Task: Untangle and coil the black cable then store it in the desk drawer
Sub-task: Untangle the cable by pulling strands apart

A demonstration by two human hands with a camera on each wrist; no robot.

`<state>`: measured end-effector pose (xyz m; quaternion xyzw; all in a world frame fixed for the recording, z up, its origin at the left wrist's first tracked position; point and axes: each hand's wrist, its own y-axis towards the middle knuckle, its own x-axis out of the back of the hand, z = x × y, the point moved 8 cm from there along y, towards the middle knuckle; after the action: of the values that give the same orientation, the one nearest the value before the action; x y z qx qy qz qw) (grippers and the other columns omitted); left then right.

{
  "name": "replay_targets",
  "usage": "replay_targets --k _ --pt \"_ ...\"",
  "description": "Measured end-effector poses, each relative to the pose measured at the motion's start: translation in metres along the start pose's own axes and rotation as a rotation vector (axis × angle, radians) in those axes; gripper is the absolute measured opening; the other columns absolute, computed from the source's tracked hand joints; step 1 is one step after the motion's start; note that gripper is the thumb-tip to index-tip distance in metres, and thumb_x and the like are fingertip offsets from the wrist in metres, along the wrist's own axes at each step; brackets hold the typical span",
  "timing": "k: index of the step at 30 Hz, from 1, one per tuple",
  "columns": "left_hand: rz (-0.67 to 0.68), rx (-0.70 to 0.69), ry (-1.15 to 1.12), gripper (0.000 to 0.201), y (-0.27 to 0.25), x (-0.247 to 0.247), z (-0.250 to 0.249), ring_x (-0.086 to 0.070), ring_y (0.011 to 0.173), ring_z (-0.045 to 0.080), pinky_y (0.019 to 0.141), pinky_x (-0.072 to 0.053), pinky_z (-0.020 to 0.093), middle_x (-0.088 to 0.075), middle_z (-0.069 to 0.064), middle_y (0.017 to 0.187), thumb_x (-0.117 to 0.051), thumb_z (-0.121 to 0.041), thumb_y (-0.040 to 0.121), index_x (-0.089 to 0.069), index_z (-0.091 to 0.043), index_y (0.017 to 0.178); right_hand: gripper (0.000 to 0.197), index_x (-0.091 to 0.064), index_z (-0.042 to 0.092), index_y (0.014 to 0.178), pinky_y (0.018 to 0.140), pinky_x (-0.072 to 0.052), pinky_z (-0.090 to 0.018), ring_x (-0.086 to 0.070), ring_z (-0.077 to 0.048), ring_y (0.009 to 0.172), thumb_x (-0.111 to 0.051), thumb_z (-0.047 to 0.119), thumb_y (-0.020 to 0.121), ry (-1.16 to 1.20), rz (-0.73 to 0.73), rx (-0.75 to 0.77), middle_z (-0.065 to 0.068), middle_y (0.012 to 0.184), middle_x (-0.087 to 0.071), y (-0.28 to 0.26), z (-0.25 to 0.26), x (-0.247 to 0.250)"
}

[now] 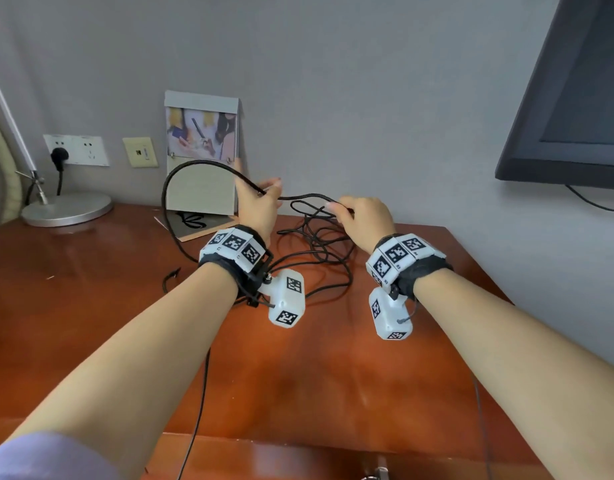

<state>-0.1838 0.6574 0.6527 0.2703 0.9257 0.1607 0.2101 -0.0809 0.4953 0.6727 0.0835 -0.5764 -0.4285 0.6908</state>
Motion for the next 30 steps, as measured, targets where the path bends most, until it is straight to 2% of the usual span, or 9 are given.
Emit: replay_targets --k 4,7,10,13,17,20,25,27,30 --pt "-0.048 -0.012 0.014 0.052 0.022 0.001 0.005 -0.061 0.075 0.005 0.067 -0.046 0.018 -0.064 0.003 0.089 -0.040 -0.007 0.098 -0.021 -0.019 0.145 0.042 -0.060 0.010 0.068 0.066 -0.050 -0.038 -0.059 -0.029 0.066 -0.048 0.041 0.094 0.079 -0.024 -0.008 -0.008 0.066 -0.066 0.013 -0.016 -0.006" --pt "-0.046 -0.064 0.043 0.026 0.044 -0.002 0.007 -0.062 0.069 0.006 0.064 -0.046 0.017 -0.063 0.000 0.076 -0.029 -0.022 0.103 -0.039 -0.018 0.127 0.039 -0.064 0.012 0.067 0.070 -0.045 -0.031 -0.056 -0.018 0.063 -0.051 0.036 0.094 0.222 0.026 -0.069 0.003 0.061 -0.061 0.030 -0.035 -0.018" --pt "-0.017 -0.078 0.071 0.020 0.056 -0.008 0.012 -0.062 0.070 0.007 0.063 -0.046 0.018 -0.062 -0.002 0.072 -0.027 -0.027 0.104 -0.042 -0.017 0.113 0.038 -0.067 0.012 0.069 0.069 -0.040 -0.027 -0.053 -0.014 0.062 -0.052 0.036 0.094 0.266 0.045 -0.083 0.001 0.063 -0.063 0.041 -0.047 -0.028" --pt "0.017 0.023 0.072 0.013 0.067 -0.018 0.048 -0.062 0.072 0.010 0.064 -0.045 0.021 -0.065 0.000 0.077 -0.034 -0.029 0.102 -0.040 -0.019 0.109 0.037 -0.067 0.011 0.070 0.060 -0.035 -0.012 -0.049 -0.004 0.054 -0.052 0.036 0.094 0.253 0.083 -0.112 0.005 0.055 -0.056 0.053 -0.064 -0.050" --pt "0.049 0.145 0.036 0.019 0.071 -0.032 0.085 -0.064 0.077 0.014 0.071 -0.051 0.028 -0.068 0.005 0.088 -0.045 -0.035 0.098 -0.042 -0.024 0.113 0.037 -0.066 0.010 0.068 0.057 -0.033 -0.007 -0.045 -0.002 0.052 -0.053 0.033 0.094 0.298 0.042 -0.129 0.004 0.055 -0.051 0.062 -0.081 -0.063" --pt "0.188 0.266 0.025 0.017 0.068 -0.054 0.105 -0.067 0.073 0.017 0.076 -0.055 0.033 -0.070 0.009 0.091 -0.049 -0.036 0.097 -0.049 -0.022 0.106 0.035 -0.064 0.014 0.066 0.057 -0.033 -0.010 -0.042 -0.007 0.052 -0.054 0.033 0.093 0.349 0.027 -0.111 0.005 0.053 -0.050 0.069 -0.082 -0.072" --pt "0.227 0.344 -0.050 0.025 0.070 -0.055 0.123 -0.064 0.061 0.009 0.062 -0.052 0.018 -0.069 0.000 0.068 -0.048 -0.024 0.098 -0.060 -0.004 0.089 0.035 -0.064 0.016 0.066 0.057 -0.032 -0.016 -0.047 -0.005 0.053 -0.054 0.035 0.093 0.339 0.046 -0.084 0.016 0.051 -0.054 0.075 -0.079 -0.092" --pt "0.217 0.355 -0.065 0.024 0.072 -0.046 0.126 -0.062 0.059 0.007 0.061 -0.052 0.016 -0.069 0.000 0.068 -0.049 -0.019 0.097 -0.061 -0.003 0.085 0.036 -0.065 0.014 0.066 0.064 -0.038 -0.020 -0.053 -0.007 0.060 -0.053 0.035 0.093 0.365 0.036 -0.098 0.011 0.061 -0.061 0.073 -0.083 -0.100" --pt "0.232 0.306 -0.018 0.023 0.080 -0.035 0.122 -0.062 0.058 0.007 0.061 -0.051 0.016 -0.069 -0.001 0.066 -0.050 -0.017 0.097 -0.061 -0.005 0.081 0.037 -0.063 0.012 0.064 0.064 -0.037 -0.014 -0.051 -0.006 0.059 -0.053 0.033 0.094 0.398 0.002 -0.104 0.011 0.060 -0.058 0.074 -0.084 -0.103"
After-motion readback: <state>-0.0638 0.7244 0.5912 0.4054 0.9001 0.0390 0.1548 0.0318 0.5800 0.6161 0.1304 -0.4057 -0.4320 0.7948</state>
